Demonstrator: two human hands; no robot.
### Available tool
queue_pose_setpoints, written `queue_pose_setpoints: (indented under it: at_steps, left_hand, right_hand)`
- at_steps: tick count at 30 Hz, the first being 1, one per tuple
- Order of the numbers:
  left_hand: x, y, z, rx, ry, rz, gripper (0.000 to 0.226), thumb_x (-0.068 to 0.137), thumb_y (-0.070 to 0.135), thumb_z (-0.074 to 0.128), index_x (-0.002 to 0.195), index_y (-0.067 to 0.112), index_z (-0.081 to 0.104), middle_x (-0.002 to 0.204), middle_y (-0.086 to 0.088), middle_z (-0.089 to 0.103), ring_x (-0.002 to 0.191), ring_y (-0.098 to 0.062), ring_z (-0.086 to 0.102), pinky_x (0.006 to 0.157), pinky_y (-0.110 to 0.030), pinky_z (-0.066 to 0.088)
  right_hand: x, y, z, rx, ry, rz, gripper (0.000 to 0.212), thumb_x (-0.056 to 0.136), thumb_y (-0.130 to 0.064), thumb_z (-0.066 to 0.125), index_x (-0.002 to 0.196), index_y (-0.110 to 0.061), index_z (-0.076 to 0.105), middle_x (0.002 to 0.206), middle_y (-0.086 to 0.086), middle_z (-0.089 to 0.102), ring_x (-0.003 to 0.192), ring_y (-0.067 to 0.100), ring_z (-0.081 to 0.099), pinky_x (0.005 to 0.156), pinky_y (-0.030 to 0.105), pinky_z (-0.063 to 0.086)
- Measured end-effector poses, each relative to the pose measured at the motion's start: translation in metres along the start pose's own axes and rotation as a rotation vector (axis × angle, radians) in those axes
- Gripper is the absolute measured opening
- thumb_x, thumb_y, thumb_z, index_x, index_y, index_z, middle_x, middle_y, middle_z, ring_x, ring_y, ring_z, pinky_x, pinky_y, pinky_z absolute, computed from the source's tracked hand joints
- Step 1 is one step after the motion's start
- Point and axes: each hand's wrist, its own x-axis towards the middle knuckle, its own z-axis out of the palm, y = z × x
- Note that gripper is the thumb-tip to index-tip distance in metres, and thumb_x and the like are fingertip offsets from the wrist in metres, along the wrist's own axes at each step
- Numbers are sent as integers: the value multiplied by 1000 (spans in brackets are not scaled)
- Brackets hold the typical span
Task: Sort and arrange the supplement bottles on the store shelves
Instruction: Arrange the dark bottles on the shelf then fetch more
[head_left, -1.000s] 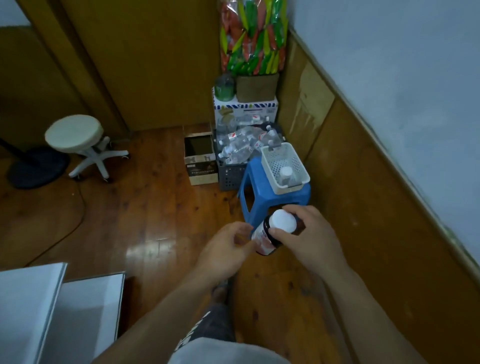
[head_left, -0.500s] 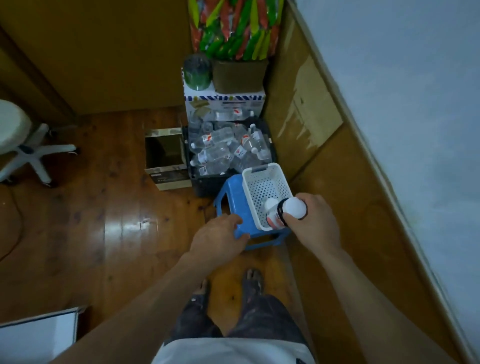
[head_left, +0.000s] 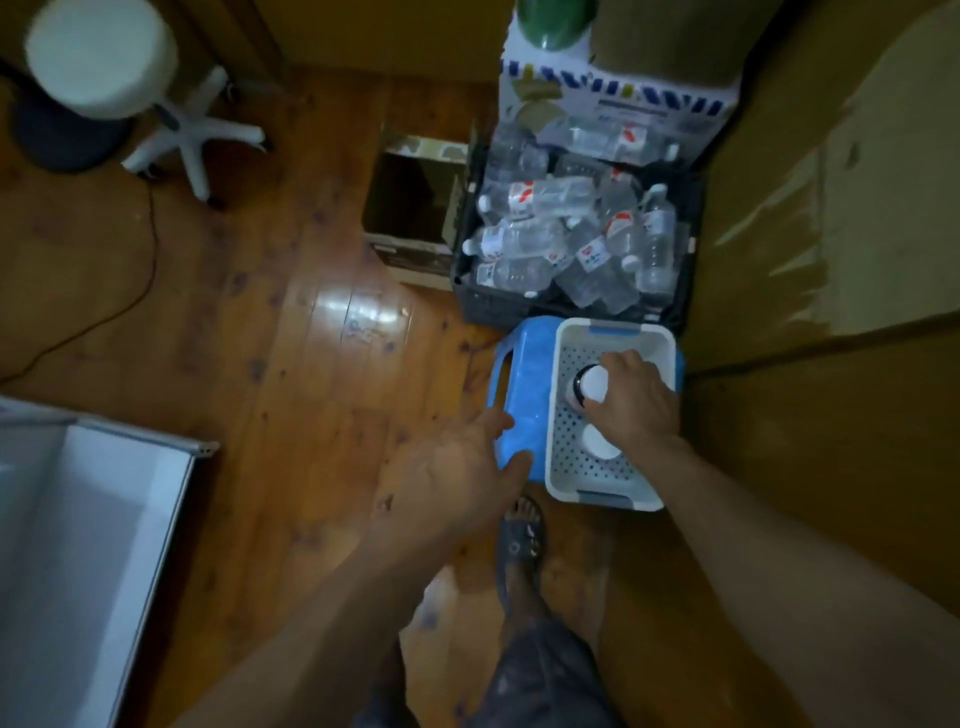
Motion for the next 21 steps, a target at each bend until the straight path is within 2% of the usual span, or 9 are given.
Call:
queue_pose_setpoints:
  at_steps: [5,8,13,18,21]
  left_hand:
    - [-6,-8,11,-87,-1,-123,45,93,52,52,135,35,48,131,15,55,117,-6,52,81,-19,32]
    - [-16,-20,9,-123,35,-158,43,93,51,52,133,35,50,129,13,56,117,-9,53,87,-24,39]
    - [-49,-37,-5,-185,117,-192,40,93,52,52,130,36,51,124,13,57,115,-11,54,92,-31,46]
    - [-124,-75,-22,-254,253,-233,41,94,55,48,131,36,50,123,14,56,113,-9,55,90,-31,48]
    - [-198,-110,-32,-304,391,-301,44,95,55,48,134,34,49,124,14,55,114,-9,55,91,-32,49]
  right_hand:
    - [1,5,18,-23,-79,-6,51,88,-31,64,132,-18,41,133,8,44,121,30,46,88,42,45]
    - [-1,4,13,-34,-97,-7,52,87,-35,66,130,-18,42,133,9,45,121,31,46,90,42,45]
    - [-15,-13,-13,-86,-94,-20,67,87,-45,65,141,-16,37,142,10,41,130,32,39,97,43,41]
    - [-68,-85,-33,-71,-88,-165,66,92,-45,59,146,-16,35,145,9,42,130,32,43,98,43,43]
    - [-123,-156,-29,-116,-119,-346,62,92,-46,58,144,-17,40,141,9,46,124,31,50,95,42,46]
